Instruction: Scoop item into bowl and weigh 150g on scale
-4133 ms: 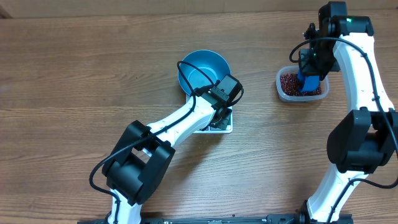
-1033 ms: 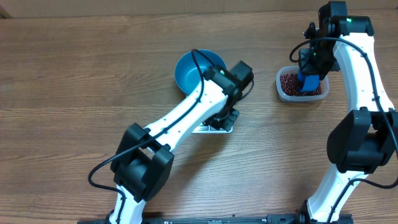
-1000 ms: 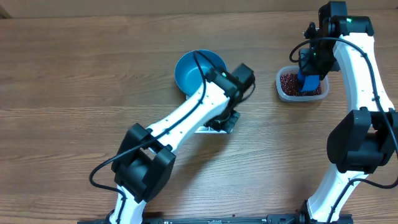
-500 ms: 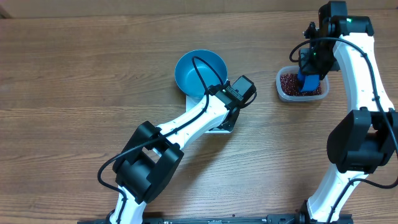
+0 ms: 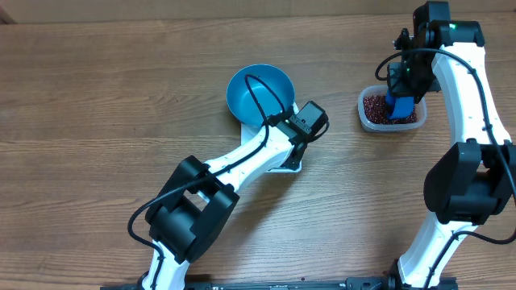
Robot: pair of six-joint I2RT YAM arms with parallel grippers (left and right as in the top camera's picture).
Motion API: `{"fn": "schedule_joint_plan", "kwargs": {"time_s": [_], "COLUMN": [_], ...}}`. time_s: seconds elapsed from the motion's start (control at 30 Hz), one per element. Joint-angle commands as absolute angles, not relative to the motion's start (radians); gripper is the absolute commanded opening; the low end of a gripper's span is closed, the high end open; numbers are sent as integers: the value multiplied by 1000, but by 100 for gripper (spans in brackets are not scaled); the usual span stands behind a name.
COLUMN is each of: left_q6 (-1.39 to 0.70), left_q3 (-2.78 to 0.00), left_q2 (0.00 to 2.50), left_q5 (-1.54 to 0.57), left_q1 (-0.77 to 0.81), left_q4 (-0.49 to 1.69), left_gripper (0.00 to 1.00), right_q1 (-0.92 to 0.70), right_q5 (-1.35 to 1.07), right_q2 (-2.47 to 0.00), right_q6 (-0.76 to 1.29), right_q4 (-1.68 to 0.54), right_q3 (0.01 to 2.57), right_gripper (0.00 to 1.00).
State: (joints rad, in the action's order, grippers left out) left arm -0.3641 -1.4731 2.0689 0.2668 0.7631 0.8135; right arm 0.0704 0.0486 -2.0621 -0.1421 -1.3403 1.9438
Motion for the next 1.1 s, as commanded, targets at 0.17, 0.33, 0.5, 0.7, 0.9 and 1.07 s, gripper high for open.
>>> {"fn": "schedule_joint_plan", "kwargs": {"time_s": [0.17, 0.33, 0.5, 0.7, 0.9, 1.07], "left_q6": [-382, -383, -382, -382, -382, -383], "left_q3": [-1431, -1415, -1394, -1394, -1394, -1392], "left_q2": [2064, 2067, 2067, 2067, 2067, 2068], "left_q5": [255, 216, 212, 179, 183, 183], "left_q1": [758, 760, 760, 765, 767, 767], "left_q4": [777, 776, 748, 748, 754, 754], "left_gripper": [4, 4, 4, 4, 4, 4], "right_q1": [74, 74, 74, 74, 74, 74], "right_q5": [43, 43, 43, 43, 43, 43], "right_q2": [-2072, -2072, -2072, -2072, -2072, -2072], "right_q6": [-139, -139, -139, -139, -139, -139], "right_q4": [-1329, -1330, -1333, -1333, -1332, -1333], "right_q3": [1942, 1942, 1942, 1942, 1942, 1942], "right_gripper": [5, 5, 5, 5, 5, 5]}}
